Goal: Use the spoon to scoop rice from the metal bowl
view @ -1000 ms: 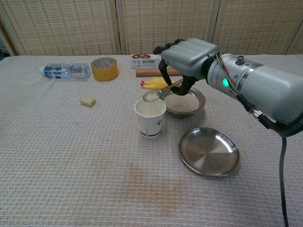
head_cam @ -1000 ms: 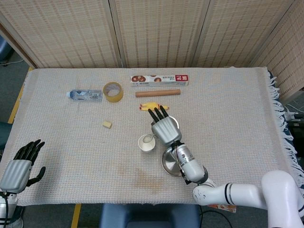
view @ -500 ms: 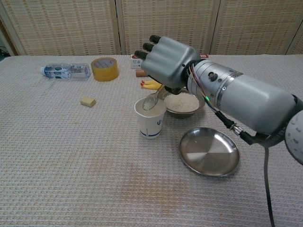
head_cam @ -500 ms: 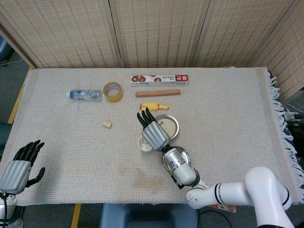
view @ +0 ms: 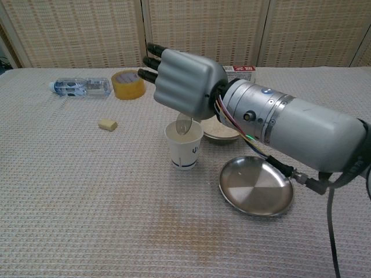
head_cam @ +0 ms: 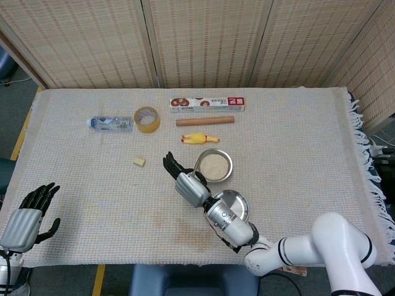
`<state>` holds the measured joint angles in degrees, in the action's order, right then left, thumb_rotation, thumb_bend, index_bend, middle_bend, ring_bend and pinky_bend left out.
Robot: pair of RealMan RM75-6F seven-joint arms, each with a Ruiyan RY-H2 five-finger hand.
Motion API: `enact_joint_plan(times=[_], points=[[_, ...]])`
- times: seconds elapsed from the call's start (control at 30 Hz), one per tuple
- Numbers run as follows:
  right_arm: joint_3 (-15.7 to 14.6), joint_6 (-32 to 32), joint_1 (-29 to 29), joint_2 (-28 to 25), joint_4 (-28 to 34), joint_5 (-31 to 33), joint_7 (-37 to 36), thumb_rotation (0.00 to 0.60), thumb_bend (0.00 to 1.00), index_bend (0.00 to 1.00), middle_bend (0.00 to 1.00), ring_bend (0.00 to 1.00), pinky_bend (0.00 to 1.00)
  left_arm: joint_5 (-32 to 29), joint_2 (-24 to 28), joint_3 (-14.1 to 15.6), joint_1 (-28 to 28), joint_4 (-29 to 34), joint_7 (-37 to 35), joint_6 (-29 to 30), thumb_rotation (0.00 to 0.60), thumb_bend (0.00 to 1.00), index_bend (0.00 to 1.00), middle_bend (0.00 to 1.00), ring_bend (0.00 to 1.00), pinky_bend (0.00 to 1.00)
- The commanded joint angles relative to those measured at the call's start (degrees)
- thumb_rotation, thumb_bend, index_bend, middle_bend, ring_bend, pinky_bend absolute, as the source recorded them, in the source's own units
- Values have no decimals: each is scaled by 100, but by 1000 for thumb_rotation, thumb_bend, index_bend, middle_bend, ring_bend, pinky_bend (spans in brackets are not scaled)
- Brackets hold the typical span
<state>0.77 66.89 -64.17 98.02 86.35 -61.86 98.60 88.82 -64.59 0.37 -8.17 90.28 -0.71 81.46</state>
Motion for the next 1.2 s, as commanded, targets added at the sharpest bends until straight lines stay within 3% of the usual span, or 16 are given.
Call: enact_joint_plan(times=[0.03, 0.33, 0.57, 0.73, 0.87, 1.03, 1.2], points=[[-105, 23, -68, -41, 94, -73, 366, 600, 346, 668, 26, 0, 0, 1, 6, -1, 7, -2, -18, 12, 600, 420, 0, 0, 0, 121], [-302, 103, -81, -44, 81, -466, 963, 600, 349, 667, 26, 0, 0, 25, 20, 15, -6, -15, -69, -19, 600, 421, 0, 0, 0, 121], [-159, 383, 194, -108, 291, -421, 668, 600, 349, 655, 26, 0, 0, 36, 26, 13, 10, -28, -97, 21, 600, 421, 0, 0, 0, 121], [332, 1428, 972, -303, 1108, -354, -846, 600, 349, 631, 26, 0, 0, 43, 64, 31, 23, -39, -161, 21, 600, 420, 0, 0, 0, 122], [540, 1588, 1663, -906, 2102, 75, -2599, 600, 349, 622, 26, 0, 0, 27, 61, 30, 27, -31, -138, 15, 600, 421, 0, 0, 0, 126], [250, 1058, 2181, -1777, 2788, 408, -3998, 600, 349, 613, 26, 0, 0, 56, 17, 47, -2, -40, -51, -40, 600, 423, 0, 0, 0, 126], [-165, 602, 2474, -1849, 2291, 77, -4942, 600, 349, 607, 26, 0, 0, -15, -26, 28, -46, -27, 32, -145, 600, 424, 0, 0, 0, 126]])
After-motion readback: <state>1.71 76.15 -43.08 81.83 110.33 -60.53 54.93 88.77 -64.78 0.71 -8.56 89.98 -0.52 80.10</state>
